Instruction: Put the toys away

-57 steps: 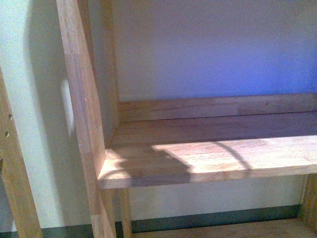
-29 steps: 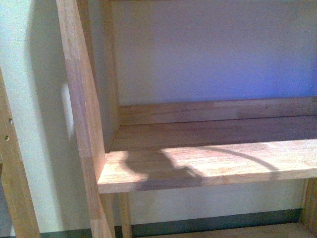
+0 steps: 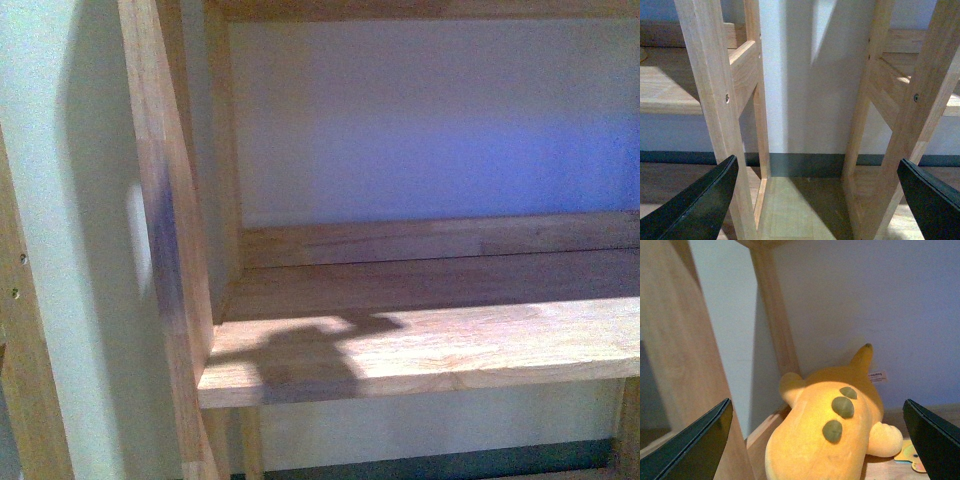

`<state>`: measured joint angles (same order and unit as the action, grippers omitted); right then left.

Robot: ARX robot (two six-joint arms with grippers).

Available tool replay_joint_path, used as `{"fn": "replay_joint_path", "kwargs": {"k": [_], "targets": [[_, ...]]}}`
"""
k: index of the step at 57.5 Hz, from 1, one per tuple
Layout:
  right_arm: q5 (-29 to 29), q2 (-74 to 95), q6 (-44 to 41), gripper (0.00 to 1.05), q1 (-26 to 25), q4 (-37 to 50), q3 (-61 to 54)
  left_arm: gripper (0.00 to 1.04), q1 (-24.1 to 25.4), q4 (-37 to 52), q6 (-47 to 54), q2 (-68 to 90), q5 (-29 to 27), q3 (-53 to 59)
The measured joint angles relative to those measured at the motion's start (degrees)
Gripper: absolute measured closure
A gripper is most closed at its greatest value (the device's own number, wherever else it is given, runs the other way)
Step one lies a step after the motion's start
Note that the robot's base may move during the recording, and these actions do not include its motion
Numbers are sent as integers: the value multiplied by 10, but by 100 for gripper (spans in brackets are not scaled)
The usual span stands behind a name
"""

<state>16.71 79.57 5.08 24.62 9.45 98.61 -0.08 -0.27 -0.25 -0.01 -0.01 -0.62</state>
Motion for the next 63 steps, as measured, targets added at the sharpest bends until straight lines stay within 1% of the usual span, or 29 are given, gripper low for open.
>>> {"fn": "replay_joint_path", "kwargs": {"k": [7,18,25,31,42,54,63], "targets": [[-11,-83,-27,0,9,37,-107,6,0,0,0,0,0,0],[-10,-193,-67,0,10,86,-261,6,0,0,0,0,0,0],[-2,-259,-105,0,5,121,-357,6,0,0,0,0,0,0],[3,-316,-122,0,-5,131,-430,6,0,0,0,0,0,0],[9,-424,-110,0,-36,103,-547,6,0,0,0,0,0,0],[20,-555,-76,0,-60,48,-688,6,0,0,0,0,0,0],[24,-619,-74,0,-83,46,-768,6,0,0,0,0,0,0]]}}
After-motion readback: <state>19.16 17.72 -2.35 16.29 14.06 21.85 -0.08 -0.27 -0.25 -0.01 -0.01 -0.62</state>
